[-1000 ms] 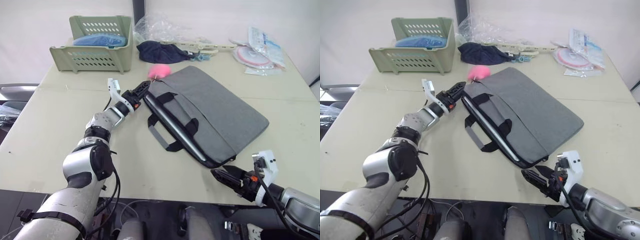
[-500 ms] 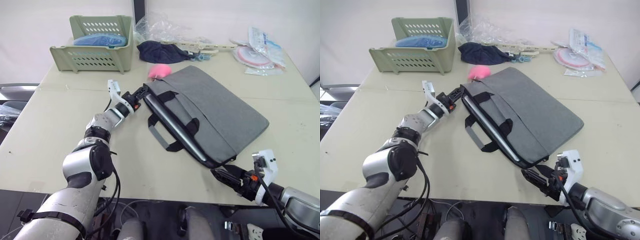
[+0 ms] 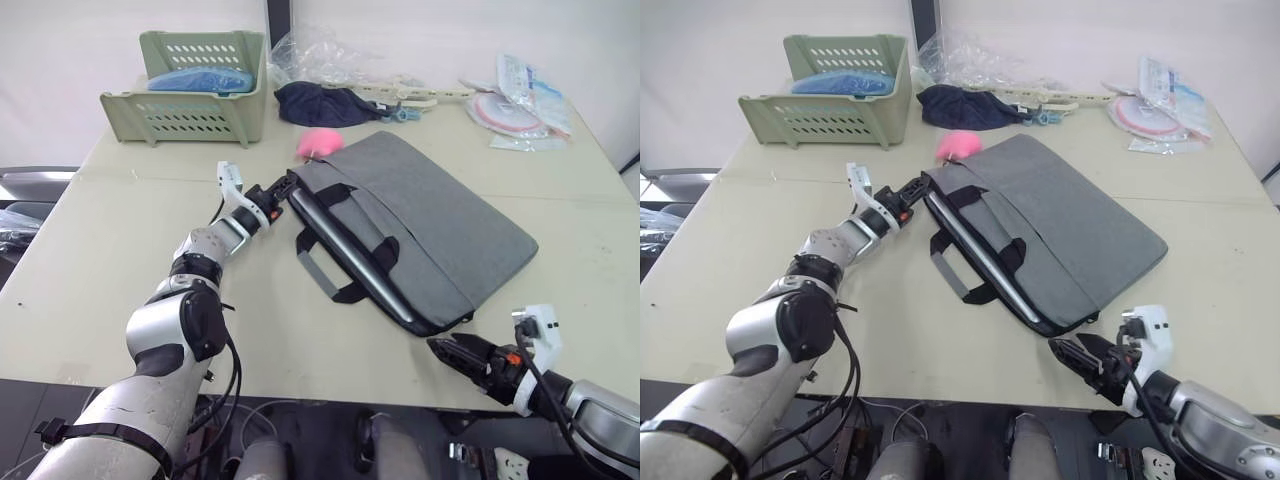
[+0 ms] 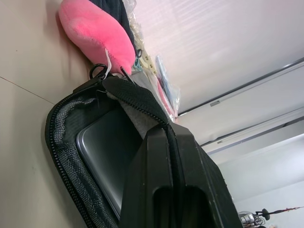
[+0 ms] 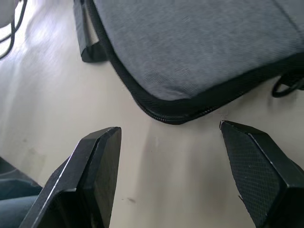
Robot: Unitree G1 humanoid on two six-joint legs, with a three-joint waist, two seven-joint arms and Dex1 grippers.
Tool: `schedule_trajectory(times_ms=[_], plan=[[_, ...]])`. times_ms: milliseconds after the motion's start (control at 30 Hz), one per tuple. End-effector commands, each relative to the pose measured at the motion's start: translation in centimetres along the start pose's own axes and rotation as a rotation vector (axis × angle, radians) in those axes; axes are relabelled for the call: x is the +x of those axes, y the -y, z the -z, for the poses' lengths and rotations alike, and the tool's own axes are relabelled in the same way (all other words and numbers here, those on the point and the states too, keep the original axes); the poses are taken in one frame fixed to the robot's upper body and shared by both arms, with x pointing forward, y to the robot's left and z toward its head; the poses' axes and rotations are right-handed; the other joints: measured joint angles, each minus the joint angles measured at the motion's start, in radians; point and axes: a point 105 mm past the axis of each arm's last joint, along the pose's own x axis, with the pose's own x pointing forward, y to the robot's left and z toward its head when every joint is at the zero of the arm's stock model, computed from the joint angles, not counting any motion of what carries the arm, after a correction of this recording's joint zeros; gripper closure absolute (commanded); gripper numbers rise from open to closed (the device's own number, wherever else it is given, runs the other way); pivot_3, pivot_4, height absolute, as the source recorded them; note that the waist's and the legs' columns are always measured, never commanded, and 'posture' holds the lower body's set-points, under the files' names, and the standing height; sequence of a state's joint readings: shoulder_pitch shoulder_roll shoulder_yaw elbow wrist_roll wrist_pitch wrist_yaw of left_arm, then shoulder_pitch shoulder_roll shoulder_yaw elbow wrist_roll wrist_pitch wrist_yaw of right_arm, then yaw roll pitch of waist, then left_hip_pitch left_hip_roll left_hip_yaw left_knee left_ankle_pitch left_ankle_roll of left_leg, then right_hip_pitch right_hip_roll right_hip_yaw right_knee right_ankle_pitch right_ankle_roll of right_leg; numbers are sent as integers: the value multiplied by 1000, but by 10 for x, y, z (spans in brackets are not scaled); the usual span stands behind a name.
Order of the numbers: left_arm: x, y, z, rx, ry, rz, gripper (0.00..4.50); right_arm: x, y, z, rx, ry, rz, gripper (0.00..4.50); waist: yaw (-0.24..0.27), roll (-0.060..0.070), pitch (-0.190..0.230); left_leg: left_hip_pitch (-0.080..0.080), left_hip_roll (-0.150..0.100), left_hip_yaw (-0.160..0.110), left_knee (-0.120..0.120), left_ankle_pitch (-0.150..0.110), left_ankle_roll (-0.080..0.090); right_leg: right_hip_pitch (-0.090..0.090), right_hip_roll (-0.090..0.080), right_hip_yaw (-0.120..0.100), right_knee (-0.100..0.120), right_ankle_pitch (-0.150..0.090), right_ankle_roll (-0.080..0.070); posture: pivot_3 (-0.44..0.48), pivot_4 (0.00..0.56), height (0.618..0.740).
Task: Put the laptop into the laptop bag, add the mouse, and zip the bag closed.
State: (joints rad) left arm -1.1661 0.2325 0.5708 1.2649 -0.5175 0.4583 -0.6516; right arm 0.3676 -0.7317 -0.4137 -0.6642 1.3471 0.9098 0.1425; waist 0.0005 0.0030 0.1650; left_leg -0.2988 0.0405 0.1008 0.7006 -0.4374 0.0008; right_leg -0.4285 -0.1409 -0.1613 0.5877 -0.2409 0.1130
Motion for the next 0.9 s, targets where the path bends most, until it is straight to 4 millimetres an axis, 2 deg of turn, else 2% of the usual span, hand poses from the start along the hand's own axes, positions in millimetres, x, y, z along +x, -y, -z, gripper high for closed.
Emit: schedule_trajectory(times_ms=[33, 133, 200, 300, 433, 600, 900], plan=[[7, 12, -4, 13, 2, 38, 4469, -15, -2, -25, 87, 148, -17, 840, 0, 0, 0, 0, 0, 0, 0, 0, 0, 0, 0, 0, 0, 0, 0, 0, 150, 740], [7, 12, -3, 13, 0, 39, 4469, -28, 18, -32, 177, 222, 59, 840, 0, 0, 0, 0, 0, 0, 0, 0, 0, 0, 0, 0, 0, 0, 0, 0, 150, 740], [7, 12, -3, 12, -1, 37, 4469, -28, 24, -29, 224, 235, 80, 840, 0, 0, 0, 0, 0, 0, 0, 0, 0, 0, 0, 0, 0, 0, 0, 0, 150, 740], [7, 12, -3, 11, 0, 36, 4469, -22, 24, -29, 287, 261, 69, 840, 2, 0, 0, 0, 0, 0, 0, 0, 0, 0, 0, 0, 0, 0, 0, 0, 150, 740], [8, 13, -3, 13, -1, 39, 4469, -9, 28, -12, 336, 222, 113, 840, -1, 0, 0, 0, 0, 0, -1, 0, 0, 0, 0, 0, 0, 0, 0, 0, 150, 740], [8, 12, -3, 12, -2, 36, 4469, 0, 19, -13, 406, 262, 80, 840, -2, 0, 0, 0, 0, 0, 0, 0, 0, 0, 0, 0, 0, 0, 0, 0, 150, 740], [9, 13, -2, 12, -2, 34, 4469, 17, 24, -6, 475, 267, 103, 840, -2, 0, 0, 0, 0, 0, 0, 0, 0, 0, 0, 0, 0, 0, 0, 0, 150, 740]])
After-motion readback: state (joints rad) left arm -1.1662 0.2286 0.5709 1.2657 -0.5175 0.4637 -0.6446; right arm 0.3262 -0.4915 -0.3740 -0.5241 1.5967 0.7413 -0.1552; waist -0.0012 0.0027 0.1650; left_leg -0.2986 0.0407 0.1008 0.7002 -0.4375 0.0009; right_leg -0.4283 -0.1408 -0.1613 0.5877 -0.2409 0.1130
